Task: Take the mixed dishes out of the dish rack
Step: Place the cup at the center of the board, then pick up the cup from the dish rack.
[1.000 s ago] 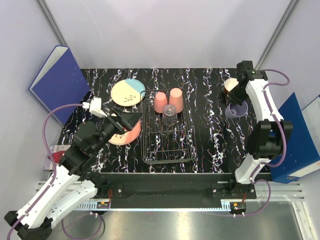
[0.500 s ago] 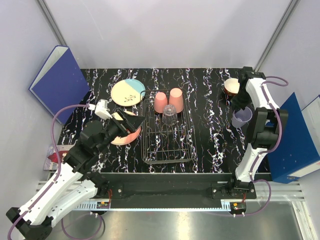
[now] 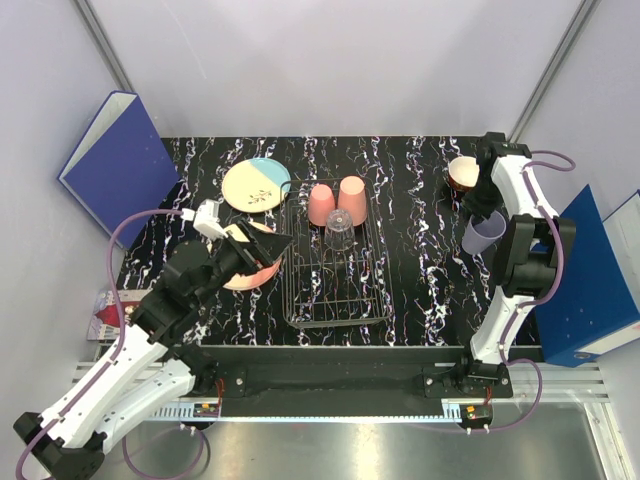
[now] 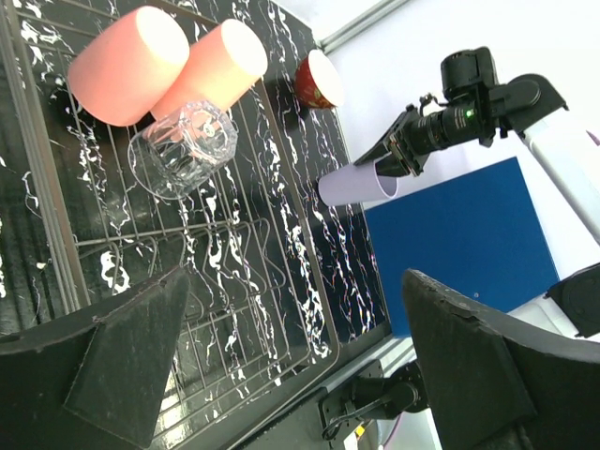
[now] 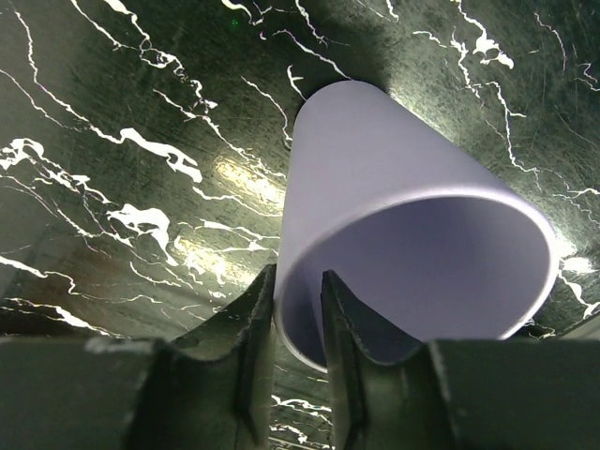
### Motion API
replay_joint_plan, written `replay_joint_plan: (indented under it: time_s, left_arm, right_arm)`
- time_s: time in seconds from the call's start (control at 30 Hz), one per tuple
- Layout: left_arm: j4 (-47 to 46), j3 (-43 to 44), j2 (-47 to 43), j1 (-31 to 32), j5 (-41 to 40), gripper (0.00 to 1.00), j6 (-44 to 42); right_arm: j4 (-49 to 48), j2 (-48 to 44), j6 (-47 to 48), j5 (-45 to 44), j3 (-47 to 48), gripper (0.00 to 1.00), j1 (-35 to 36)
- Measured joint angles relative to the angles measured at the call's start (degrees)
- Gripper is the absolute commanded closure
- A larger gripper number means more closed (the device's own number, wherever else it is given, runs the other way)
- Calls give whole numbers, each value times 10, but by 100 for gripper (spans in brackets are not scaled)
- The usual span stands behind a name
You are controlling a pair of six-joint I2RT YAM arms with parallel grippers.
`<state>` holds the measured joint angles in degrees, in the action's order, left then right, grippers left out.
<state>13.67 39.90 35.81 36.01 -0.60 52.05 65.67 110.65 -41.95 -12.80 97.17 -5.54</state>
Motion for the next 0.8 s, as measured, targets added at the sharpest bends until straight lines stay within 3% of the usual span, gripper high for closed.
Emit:
replay_joint_plan:
  time_s: [0.33,0.63,0.7,0.8]
  left_arm:
    - [-6,-1,7,0,21,1,-15]
    - [-15,2,21,0,30,1,-64]
    - [-10,14,45,0,29,1,-79]
    - [12,52,100,0,23,1,-109]
  right_arm:
    - [6,-53,-1,13,41,65,0]
    - [4,-208,-1,51,103,62,6]
    - [-39,-279,11,85,62,41,21]
    - [-174,-422,50,153,-87,22,88]
